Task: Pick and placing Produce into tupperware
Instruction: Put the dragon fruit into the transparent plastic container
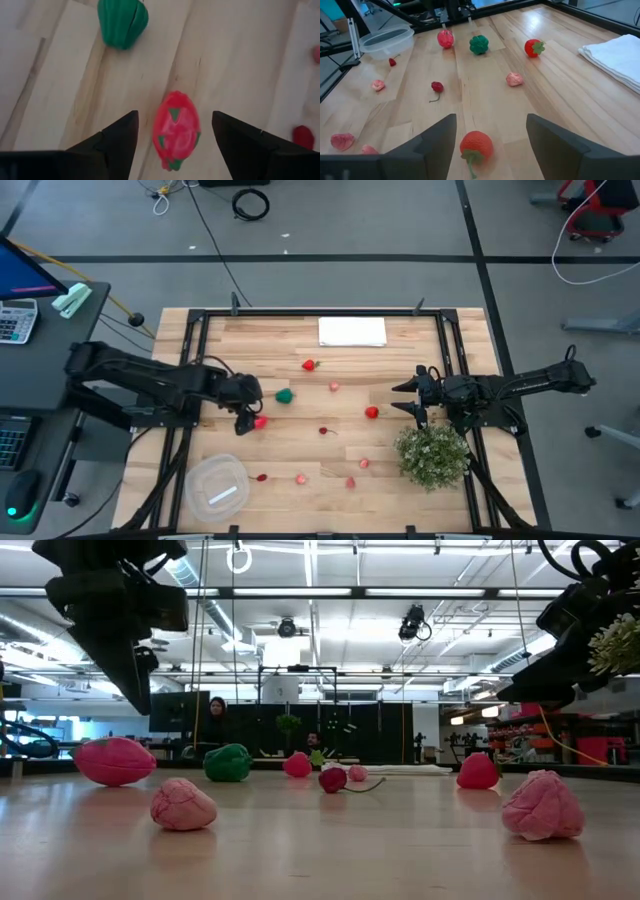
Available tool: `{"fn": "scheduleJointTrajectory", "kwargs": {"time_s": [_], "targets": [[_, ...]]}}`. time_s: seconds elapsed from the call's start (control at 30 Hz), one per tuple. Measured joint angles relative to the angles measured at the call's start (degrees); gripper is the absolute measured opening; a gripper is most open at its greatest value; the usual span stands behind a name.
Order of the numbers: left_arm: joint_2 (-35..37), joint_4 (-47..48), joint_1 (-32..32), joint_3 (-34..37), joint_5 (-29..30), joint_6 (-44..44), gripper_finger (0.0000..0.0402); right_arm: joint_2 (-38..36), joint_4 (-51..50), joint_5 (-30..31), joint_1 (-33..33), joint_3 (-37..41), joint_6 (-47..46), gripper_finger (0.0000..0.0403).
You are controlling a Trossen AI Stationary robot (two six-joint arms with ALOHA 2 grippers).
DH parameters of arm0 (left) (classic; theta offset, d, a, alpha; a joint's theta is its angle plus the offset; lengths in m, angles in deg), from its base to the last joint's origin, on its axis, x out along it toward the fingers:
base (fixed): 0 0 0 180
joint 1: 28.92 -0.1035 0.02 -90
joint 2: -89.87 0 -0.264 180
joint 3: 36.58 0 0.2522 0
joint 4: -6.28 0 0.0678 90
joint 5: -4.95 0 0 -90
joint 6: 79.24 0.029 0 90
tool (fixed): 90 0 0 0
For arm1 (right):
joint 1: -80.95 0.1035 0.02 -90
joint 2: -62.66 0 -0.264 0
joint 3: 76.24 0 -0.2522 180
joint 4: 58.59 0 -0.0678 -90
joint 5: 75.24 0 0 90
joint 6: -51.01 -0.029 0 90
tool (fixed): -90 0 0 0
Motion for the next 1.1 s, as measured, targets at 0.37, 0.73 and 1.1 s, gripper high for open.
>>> {"fn": "scheduleJointTrajectory", "kwargs": {"time_s": [0.37,0.73,1.1], "targets": [[-7.8,0.4,0.4,0.0,-2.9,7.5,0.0249,0.0,0.0,0.0,0.0,0.0,0.0,0.025],[-13.4,-0.2,4.5,0.0,-3.1,7.7,0.0256,0.0,0.0,0.0,0.0,0.0,0.0,0.025],[-20.1,-3.7,4.4,-0.1,-2.6,10.4,0.0254,0.0,0.0,0.0,0.0,0.0,0.0,0.025]]}}
